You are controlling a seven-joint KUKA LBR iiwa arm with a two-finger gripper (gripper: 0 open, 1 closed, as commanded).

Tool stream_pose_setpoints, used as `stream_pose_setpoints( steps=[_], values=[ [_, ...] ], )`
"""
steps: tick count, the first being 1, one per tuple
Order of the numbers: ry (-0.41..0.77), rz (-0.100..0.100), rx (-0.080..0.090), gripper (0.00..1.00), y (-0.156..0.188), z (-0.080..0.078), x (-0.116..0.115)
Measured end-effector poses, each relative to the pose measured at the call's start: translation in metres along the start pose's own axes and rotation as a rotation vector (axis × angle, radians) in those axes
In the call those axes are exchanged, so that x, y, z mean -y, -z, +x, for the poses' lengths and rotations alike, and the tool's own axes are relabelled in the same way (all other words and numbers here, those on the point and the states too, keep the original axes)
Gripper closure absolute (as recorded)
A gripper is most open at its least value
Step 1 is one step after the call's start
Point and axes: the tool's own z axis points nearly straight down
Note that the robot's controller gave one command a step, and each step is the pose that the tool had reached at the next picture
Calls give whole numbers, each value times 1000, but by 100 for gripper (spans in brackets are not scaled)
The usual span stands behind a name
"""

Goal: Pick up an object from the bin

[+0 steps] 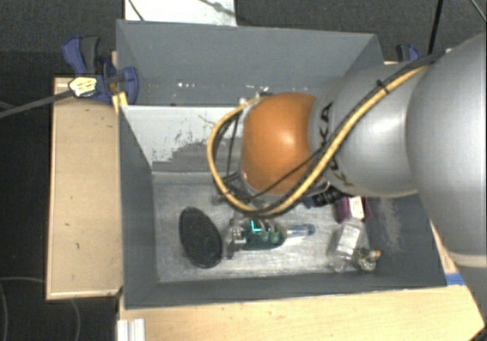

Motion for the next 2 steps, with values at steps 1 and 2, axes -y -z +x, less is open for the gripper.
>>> stream_pose_setpoints(
  steps=[1, 2],
  values=[
    [131, 21, -1, 0, -63, 15, -79],
    [173, 20, -2, 0, -62, 17, -80]
  ],
)
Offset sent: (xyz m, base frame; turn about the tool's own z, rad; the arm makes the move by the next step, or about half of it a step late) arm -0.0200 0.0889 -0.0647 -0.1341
